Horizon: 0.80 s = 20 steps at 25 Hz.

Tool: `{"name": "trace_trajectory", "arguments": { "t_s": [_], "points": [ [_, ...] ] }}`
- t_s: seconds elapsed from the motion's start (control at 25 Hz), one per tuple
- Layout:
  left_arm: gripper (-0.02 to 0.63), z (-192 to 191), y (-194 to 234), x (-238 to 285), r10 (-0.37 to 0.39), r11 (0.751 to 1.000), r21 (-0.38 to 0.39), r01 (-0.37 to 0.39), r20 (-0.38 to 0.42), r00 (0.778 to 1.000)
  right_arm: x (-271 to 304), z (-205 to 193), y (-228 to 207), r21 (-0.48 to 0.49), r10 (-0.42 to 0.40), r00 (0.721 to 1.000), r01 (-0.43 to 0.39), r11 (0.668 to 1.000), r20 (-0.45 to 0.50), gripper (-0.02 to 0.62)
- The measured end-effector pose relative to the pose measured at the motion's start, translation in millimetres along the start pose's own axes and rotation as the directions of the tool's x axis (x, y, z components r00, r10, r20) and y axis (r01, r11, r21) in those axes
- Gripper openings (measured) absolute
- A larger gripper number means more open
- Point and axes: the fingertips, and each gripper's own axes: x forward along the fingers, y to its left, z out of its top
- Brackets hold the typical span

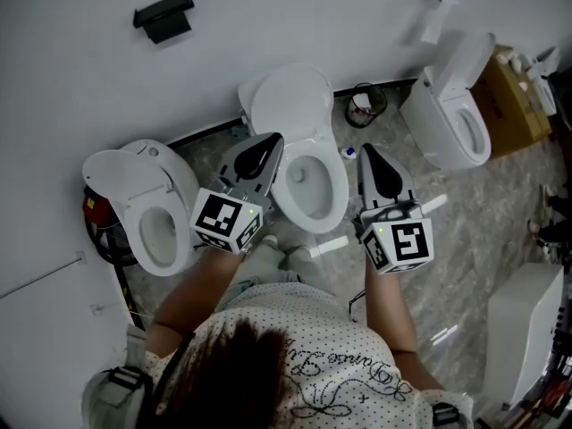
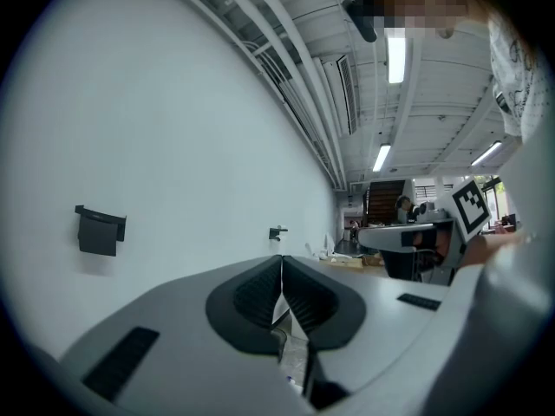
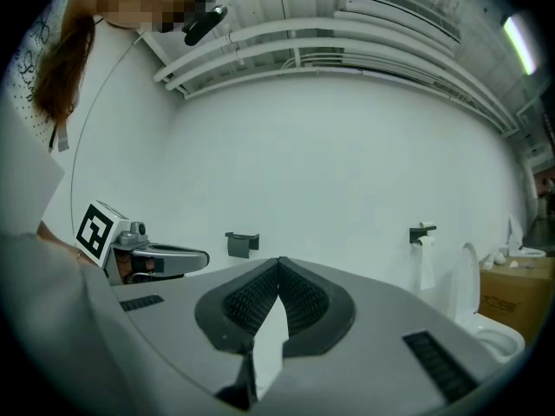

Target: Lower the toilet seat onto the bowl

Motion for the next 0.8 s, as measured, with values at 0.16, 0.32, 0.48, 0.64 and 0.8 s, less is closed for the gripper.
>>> {"name": "trace_trajectory", "arguments": {
  "t_s": [0.16, 0.32, 0.48, 0.64, 0.8],
  "points": [
    [0.006, -1, -1, -2, -0.003, 1.000, 0.000, 0.003, 0.000, 1.000, -2, 1, 0, 0.000, -0.003, 1.000, 0.003, 1.000, 0.006, 0.011],
    [0.006, -3, -2, -3, -0.006, 1.000, 0.001, 0.006, 0.000, 1.000, -3, 1, 0, 0.003, -0.008, 1.000, 0.008, 1.000, 0.011, 0.011],
    [0.006, -4, -1, -6, -0.003, 1.000, 0.000, 0.003, -0.001, 1.000, -3, 0, 1, 0.005, -0.010, 1.000, 0.010, 1.000, 0.009, 0.011],
    [0.006, -5, 0, -8, -0.002, 1.000, 0.000, 0.002, -0.004, 1.000, -3, 0, 3, 0.007, -0.013, 1.000, 0.013, 1.000, 0.009, 0.011],
    [0.006, -7, 2, -12, 0.005, 1.000, -0.005, -0.005, -0.003, 1.000, -2, -5, 5, 0.014, -0.015, 1.000, 0.015, 1.000, 0.002, 0.011]
  ]
}}
